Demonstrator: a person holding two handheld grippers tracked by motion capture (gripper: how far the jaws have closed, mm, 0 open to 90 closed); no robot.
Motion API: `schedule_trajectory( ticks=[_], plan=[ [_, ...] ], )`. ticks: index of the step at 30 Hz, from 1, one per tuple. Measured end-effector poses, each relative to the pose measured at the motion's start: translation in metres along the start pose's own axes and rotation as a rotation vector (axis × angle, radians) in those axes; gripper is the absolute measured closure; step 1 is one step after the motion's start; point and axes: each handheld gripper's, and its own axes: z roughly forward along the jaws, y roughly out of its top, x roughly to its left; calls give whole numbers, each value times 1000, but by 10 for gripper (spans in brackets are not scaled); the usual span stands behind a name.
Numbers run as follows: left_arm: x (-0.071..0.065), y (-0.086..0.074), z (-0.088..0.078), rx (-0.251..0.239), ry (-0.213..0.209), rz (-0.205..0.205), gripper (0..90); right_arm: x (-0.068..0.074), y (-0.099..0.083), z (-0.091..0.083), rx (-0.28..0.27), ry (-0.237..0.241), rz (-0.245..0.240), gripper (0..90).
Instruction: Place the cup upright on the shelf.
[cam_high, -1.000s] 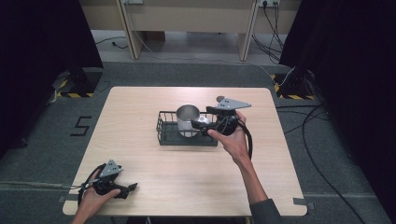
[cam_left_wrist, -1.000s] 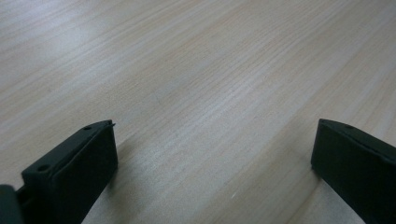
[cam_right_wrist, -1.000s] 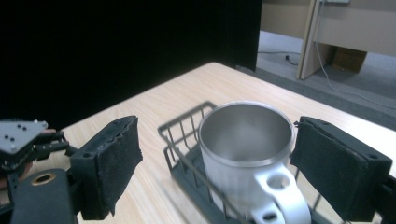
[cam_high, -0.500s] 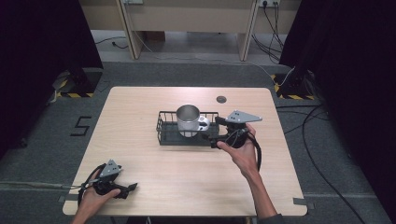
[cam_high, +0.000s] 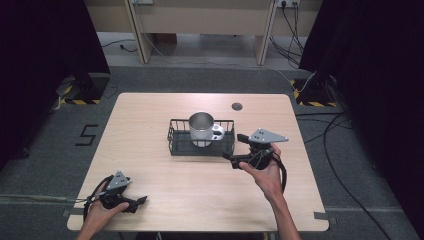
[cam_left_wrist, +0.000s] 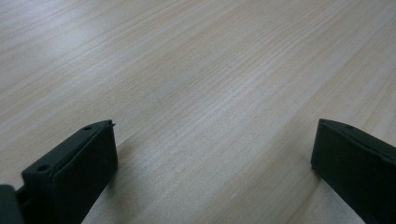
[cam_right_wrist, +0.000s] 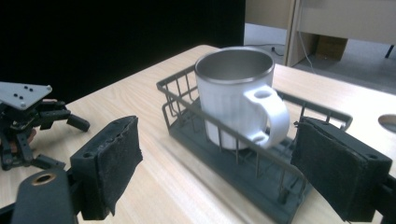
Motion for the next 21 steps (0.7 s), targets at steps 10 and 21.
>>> schedule_trajectory(
  ticks=[10,21],
  plan=[
    [0,0,0,1,0,-1,0,8,-20,-10,-4,1,15,152],
    [0,0,0,1,0,-1,0,20,-34,-18,-18,-13,12,152]
  ],
)
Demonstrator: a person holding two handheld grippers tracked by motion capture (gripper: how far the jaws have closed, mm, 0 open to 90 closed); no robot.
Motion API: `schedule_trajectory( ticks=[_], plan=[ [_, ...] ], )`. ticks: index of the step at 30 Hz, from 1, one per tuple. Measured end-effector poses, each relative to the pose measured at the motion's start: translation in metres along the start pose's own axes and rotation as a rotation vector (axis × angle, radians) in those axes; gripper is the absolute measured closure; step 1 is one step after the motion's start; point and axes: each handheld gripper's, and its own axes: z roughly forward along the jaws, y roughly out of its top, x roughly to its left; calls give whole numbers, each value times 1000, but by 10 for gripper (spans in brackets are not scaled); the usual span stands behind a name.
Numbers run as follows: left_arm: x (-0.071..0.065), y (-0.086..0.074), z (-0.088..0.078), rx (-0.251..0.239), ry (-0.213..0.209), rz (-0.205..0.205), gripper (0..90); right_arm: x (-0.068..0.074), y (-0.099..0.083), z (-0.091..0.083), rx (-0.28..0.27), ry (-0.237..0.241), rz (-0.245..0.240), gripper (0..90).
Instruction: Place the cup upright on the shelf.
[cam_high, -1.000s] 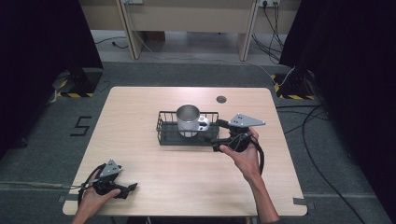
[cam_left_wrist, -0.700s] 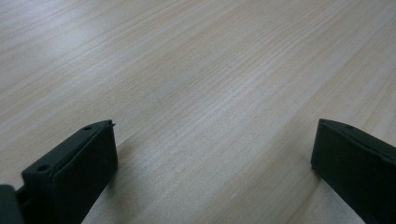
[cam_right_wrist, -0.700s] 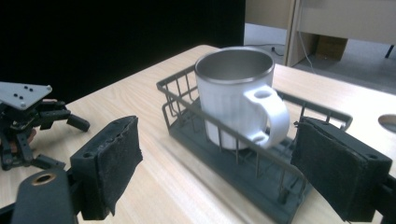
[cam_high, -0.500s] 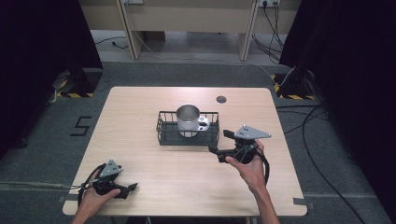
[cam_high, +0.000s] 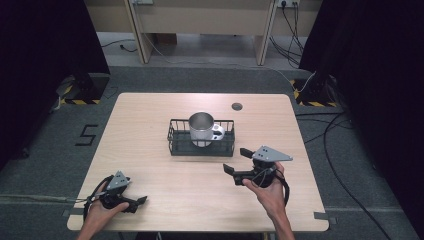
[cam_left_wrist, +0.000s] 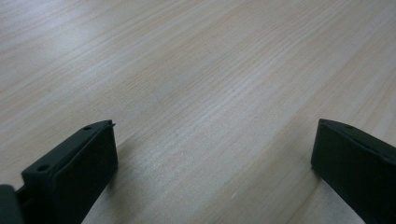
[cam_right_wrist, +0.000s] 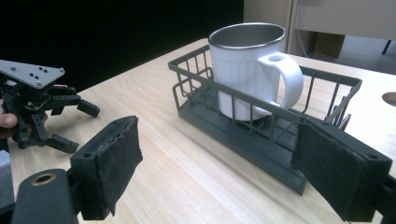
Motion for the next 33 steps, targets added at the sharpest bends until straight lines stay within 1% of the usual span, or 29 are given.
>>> schedule_trajectory(
  ticks=[6,9,12,15,16,18,22,24,27,32,33],
  plan=[
    [0,0,0,0,0,0,0,6,-11,1,7,-1,0,152],
    [0,0,0,1,0,1,0,9,-18,4,27,5,-3,152],
    [0,0,0,1,0,1,0,12,-25,5,37,-1,-8,152],
    [0,0,0,1,0,1,0,14,-33,6,53,2,5,152],
    [0,0,0,0,0,0,0,15,-36,6,57,4,2,152],
    [0,0,0,0,0,1,0,16,-40,6,65,-5,1,152],
    [0,0,0,1,0,1,0,16,-53,5,70,1,21,152],
    [0,0,0,0,0,0,0,16,-59,3,77,0,25,152],
    [0,0,0,0,0,0,0,13,-68,-1,89,-7,42,152],
    [0,0,0,0,0,0,0,10,-76,-7,94,-18,62,152],
    [0,0,0,0,0,0,0,10,-77,-7,94,-20,57,153]
  ],
)
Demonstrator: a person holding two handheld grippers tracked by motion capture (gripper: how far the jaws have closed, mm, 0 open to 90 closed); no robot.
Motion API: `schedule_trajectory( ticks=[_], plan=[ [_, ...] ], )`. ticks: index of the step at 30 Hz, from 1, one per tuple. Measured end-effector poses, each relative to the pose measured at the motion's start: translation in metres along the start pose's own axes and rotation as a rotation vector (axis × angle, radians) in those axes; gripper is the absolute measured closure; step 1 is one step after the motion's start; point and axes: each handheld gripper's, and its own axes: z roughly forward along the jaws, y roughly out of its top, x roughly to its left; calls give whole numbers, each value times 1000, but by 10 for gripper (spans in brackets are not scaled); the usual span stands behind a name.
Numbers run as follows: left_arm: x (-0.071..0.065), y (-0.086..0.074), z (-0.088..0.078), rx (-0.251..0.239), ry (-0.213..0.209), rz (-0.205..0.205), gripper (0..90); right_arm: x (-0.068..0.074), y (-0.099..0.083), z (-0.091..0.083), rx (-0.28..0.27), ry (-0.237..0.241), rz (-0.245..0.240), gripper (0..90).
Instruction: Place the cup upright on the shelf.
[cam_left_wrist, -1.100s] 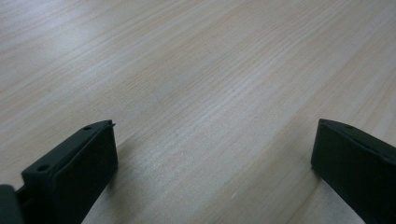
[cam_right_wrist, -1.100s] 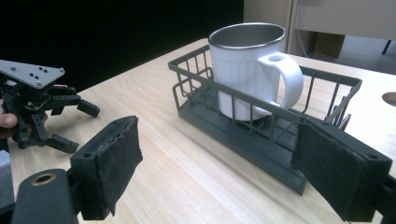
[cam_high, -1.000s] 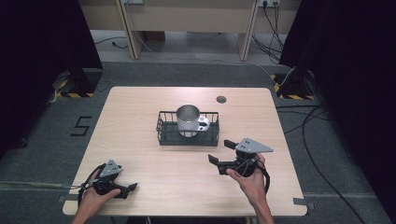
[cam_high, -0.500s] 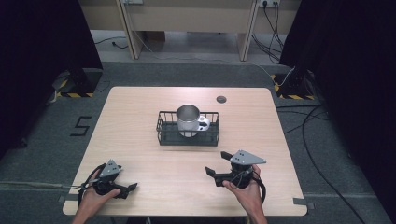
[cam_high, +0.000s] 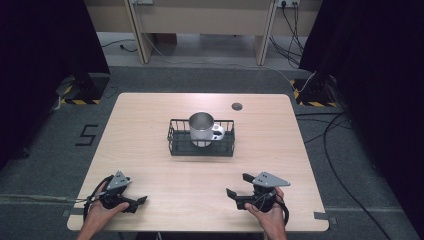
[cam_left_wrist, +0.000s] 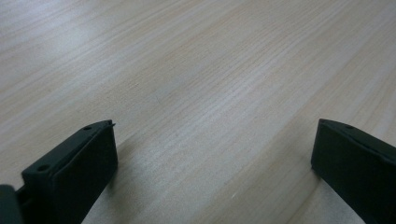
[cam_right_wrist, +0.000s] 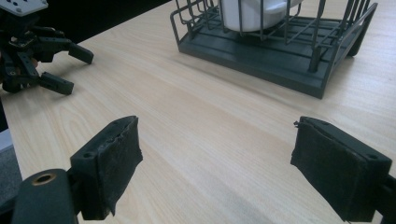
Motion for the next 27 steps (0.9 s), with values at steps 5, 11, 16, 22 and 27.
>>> schedule_trajectory(
  ticks=[5,11,16,22,27],
  plan=[
    [0,0,0,1,0,0,0,-1,-6,-3,22,-20,-2,154],
    [0,0,0,0,0,0,0,-1,-12,-4,56,-45,-12,155],
    [0,0,0,0,0,0,0,-1,-17,-3,97,-55,-22,156],
    [0,0,0,1,0,1,0,0,-22,-4,145,-76,-42,156],
    [0,0,0,0,3,-1,0,-1,-25,-1,188,-95,-54,155]
  ],
)
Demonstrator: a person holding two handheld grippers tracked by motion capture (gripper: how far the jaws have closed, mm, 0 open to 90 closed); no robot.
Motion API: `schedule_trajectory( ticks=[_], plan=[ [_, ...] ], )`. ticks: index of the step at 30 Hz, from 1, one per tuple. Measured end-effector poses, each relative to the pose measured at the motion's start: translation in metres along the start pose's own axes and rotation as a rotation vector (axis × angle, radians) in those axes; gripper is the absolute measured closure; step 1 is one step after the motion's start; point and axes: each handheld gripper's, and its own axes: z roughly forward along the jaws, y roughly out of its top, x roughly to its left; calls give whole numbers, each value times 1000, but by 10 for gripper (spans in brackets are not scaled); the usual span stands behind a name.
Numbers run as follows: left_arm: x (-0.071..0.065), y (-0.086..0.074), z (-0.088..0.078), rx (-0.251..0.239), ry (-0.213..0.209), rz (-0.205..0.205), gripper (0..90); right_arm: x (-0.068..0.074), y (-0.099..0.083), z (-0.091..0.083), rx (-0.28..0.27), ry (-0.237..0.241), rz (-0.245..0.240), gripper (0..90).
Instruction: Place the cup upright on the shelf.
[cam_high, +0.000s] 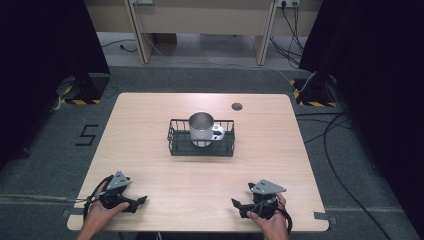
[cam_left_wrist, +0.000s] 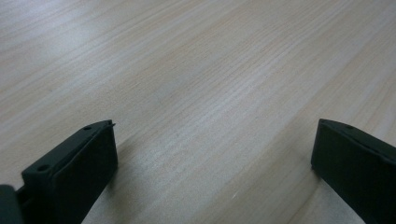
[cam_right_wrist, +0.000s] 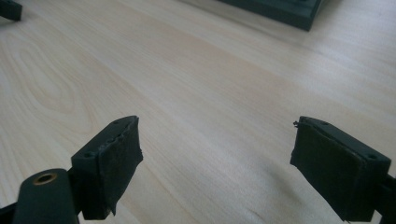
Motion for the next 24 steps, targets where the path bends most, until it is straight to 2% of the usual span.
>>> schedule_trajectory(
  ticks=[4,6,9,24],
  plan=[
    [0,0,0,0,0,0,0,2,-5,8,73,-22,-23,153],
    [0,0,0,0,0,0,0,5,-5,12,112,-56,-72,136],
    [0,0,0,0,0,0,0,7,-4,14,116,-59,-69,111],
    [0,0,0,0,0,0,0,8,-4,14,120,-57,-69,102]
  ],
)
